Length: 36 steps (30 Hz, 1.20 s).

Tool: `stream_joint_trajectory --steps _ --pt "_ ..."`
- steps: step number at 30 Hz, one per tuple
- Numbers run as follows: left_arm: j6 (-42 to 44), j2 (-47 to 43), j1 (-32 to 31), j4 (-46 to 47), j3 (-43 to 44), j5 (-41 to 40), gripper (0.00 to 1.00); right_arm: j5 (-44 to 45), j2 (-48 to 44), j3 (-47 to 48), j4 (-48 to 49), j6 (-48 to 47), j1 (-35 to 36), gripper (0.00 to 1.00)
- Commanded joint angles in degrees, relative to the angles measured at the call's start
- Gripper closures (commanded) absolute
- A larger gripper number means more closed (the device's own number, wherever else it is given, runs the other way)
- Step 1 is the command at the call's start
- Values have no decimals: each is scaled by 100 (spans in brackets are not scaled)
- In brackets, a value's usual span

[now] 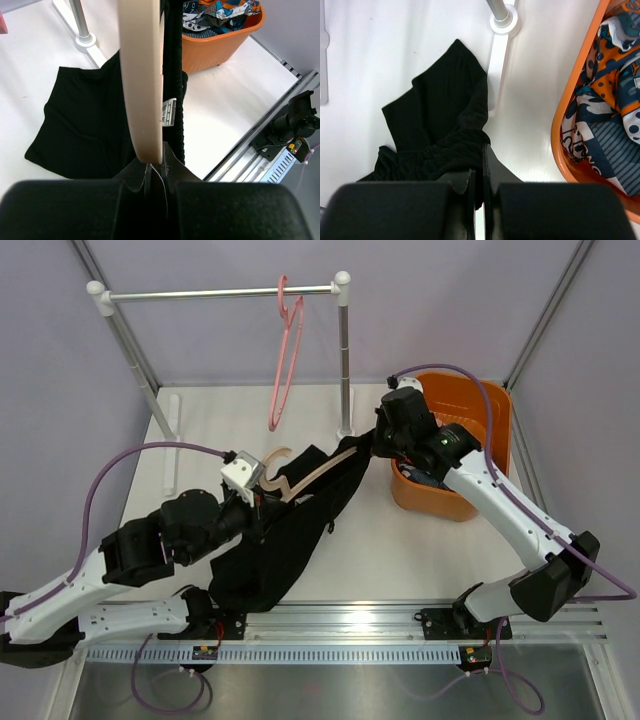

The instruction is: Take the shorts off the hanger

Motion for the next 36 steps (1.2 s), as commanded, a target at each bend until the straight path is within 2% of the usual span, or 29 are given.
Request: stream_joint_trajectory --steps 1,7,9,10,18,22,24,28,32,34,36 --pt "49 -501 -59 -62 310 264 100 1173 270 338 -168 -323 -424 100" --pt "92 -931 -50 271 117 334 100 752 288 163 16 -252 -424 100" --pt "145 -1037 -50 404 73 475 100 899 306 110 34 -252 -433 100" --pt "137 -1029 -50 317 99 493 100 1170 367 127 -18 -278 -450 100" --pt "93 -949 -50 -132 231 414 100 1261 639 767 -325 -516 -793 100" --pt "154 -1116 -50 384 64 152 100 420 412 585 -99 -464 -785 100" --pt "329 -1073 -50 745 29 -68 100 391 297 392 -71 -393 -688 100" --pt "891 -591 -50 2402 72 -735 100 512 -37 346 -193 -393 -48 100" --pt "1733 525 -50 3461 731 -1343 100 742 -20 698 -545 -375 1198 100" --pt "1990 1105 -24 4085 1125 -1623 100 926 -28 865 -713 -366 1534 100" --pt "2184 1466 133 4297 1486 -1695 100 1032 -54 1005 -879 -366 1850 100"
